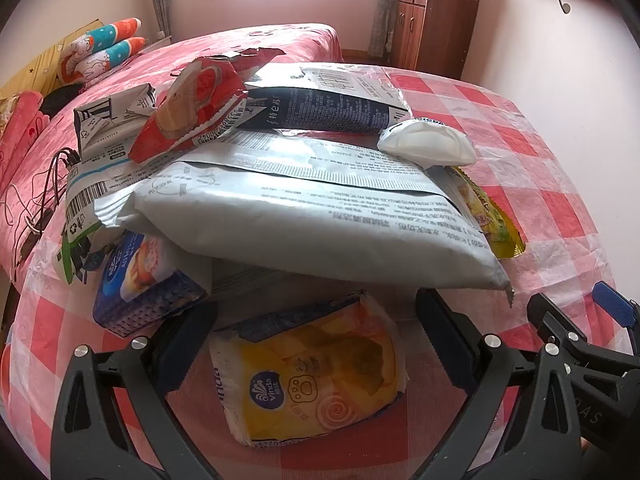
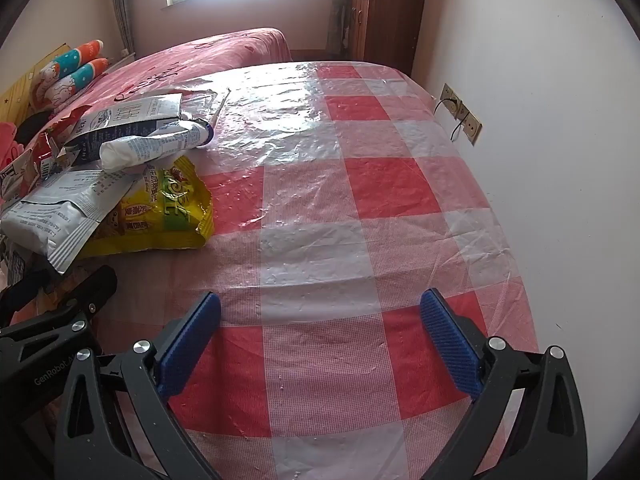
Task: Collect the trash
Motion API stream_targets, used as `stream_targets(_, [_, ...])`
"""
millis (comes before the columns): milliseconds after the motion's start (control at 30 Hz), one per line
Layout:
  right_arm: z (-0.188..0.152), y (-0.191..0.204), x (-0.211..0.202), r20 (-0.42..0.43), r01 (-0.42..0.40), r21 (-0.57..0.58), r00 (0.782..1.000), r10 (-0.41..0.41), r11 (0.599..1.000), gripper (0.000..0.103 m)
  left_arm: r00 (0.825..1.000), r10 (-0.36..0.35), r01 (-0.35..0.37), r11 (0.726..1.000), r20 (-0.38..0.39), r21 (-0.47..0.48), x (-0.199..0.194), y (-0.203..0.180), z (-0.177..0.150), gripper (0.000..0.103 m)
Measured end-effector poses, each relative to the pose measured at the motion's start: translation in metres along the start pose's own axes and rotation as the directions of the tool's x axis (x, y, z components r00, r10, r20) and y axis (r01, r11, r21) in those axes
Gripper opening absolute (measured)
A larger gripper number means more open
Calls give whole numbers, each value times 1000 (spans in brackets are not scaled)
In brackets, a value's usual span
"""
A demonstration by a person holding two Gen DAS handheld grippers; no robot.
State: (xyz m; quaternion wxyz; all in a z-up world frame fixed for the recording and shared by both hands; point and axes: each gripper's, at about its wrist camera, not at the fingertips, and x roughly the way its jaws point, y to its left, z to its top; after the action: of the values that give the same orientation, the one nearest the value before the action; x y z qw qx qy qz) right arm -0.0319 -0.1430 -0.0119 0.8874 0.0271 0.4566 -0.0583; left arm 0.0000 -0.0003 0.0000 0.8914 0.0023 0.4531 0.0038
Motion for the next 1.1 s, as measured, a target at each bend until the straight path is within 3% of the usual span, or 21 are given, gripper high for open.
stream_targets(367, [0, -1, 0, -1, 9, 6, 1000, -9, 1000, 98, 1000, 17, -17, 1000, -3, -23, -4, 2, -4, 99])
stream_targets(600, [-17, 0, -18, 12, 12, 25, 1000, -13, 1000, 98, 1000, -12, 12, 1000, -4, 2, -14, 11, -15, 99])
stream_targets(867, [-34, 5, -53, 108, 0, 15, 994, -2, 1000, 98, 995, -95, 96, 995, 41, -16, -51, 33, -40, 99])
stream_targets(1100, [-35, 13, -102, 251, -1, 12, 968, -2, 1000, 98, 986, -115, 114, 993, 123, 12, -92, 42, -41, 99])
